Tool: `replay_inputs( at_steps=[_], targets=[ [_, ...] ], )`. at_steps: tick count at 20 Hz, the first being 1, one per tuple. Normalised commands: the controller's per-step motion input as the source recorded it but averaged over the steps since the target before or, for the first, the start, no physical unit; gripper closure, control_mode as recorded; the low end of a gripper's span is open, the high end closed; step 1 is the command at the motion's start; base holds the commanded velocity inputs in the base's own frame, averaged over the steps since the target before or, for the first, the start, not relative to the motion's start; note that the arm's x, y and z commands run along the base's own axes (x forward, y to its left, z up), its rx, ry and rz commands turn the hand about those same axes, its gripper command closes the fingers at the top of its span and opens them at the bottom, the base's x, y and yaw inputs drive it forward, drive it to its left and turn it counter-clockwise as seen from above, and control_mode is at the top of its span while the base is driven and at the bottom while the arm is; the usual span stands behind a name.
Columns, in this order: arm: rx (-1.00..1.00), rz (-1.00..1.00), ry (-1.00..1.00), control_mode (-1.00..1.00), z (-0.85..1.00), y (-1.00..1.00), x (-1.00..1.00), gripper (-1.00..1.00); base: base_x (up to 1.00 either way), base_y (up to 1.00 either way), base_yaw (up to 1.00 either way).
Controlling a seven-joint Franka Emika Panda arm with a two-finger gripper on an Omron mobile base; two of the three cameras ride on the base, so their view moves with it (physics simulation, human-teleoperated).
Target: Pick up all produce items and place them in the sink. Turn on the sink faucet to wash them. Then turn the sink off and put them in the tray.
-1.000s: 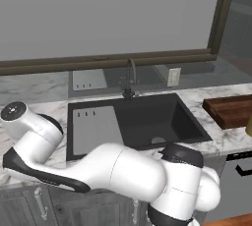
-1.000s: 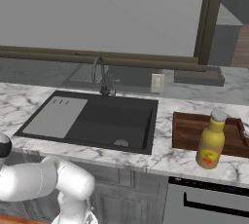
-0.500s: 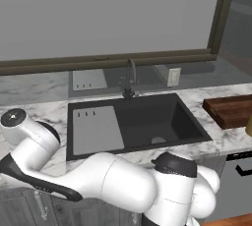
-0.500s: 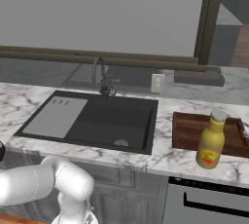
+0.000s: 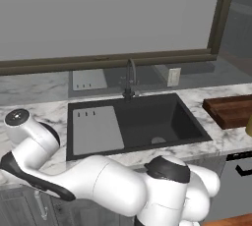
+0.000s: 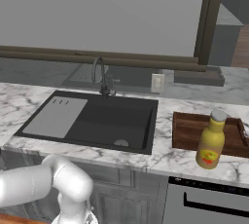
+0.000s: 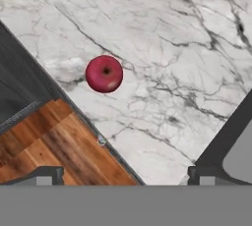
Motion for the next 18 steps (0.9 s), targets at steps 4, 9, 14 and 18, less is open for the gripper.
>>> replay_inputs(
  at_steps=[4, 9, 14, 18],
  targets=[
    [0.02, 0.0, 0.08, -1.0, -0.12, 0.09, 0.23, -1.0, 0.0, 0.0, 0.0],
    [0.0, 0.0, 0.1, -1.0, -0.17, 0.24, 0.08, -1.0, 0.0, 0.0, 0.0],
    [0.0, 0.0, 0.08, -1.0, -0.27, 0.35, 0.07, -1.0, 0.0, 0.0, 0.0],
    [0.0, 0.0, 0.1, -1.0, -0.08, 0.23, 0.19, -1.0, 0.0, 0.0, 0.0]
  ],
)
